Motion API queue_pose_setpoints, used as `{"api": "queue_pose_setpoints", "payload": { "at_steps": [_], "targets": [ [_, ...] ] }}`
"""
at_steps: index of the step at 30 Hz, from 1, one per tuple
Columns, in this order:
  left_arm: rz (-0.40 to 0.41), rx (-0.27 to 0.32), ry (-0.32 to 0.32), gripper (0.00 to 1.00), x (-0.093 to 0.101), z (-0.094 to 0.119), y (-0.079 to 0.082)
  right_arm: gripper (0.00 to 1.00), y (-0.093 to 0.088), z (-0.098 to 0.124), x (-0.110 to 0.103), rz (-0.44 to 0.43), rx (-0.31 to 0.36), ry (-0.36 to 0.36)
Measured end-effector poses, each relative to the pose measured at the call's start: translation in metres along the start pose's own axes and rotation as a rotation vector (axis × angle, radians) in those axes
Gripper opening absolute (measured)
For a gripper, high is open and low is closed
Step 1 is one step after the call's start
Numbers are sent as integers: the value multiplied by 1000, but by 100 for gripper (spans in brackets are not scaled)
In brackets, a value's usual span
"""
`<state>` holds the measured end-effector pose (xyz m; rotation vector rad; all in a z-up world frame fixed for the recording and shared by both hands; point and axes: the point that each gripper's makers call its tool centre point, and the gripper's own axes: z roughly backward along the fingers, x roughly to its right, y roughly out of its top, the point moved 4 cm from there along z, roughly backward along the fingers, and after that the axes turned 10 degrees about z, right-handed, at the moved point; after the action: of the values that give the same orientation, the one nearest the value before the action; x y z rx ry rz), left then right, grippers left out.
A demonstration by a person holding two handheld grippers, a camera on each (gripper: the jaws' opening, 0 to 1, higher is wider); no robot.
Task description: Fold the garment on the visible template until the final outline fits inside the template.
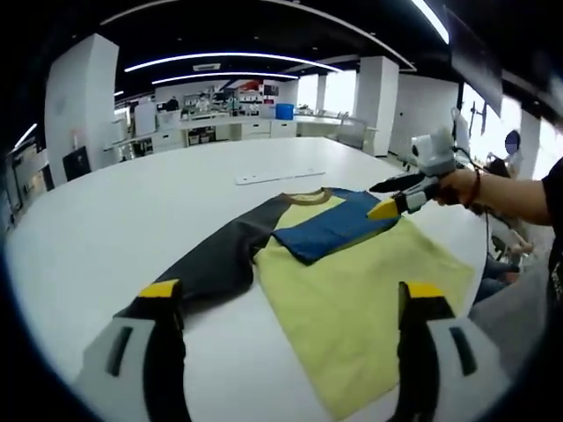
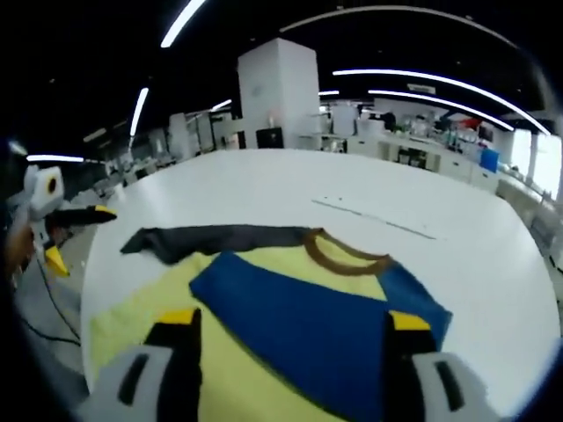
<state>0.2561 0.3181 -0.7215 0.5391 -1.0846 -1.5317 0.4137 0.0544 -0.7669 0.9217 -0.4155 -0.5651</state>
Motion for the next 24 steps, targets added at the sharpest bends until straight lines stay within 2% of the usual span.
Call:
{"api": "queue_pose_setpoints", "payload": {
  "at_steps": [3,11,19,22,24],
  "targets": [
    [-1,-1,1,99,-4,0,0,75,-13,15,7,11,-6,-23],
    [-5,-2,0,99,0,-1,1,66,-45,40,31,16,-51,-84],
    [-5,-6,1,99,3,-2,1,40,-66,47,51,40,-90,-116],
    [-3,-6,3,99,5,-2,1,27,-76,49,54,45,-121,-116],
    [-1,-5,5,99,5,-2,1,24,-83,49,53,56,-148,-114]
  ]
}}
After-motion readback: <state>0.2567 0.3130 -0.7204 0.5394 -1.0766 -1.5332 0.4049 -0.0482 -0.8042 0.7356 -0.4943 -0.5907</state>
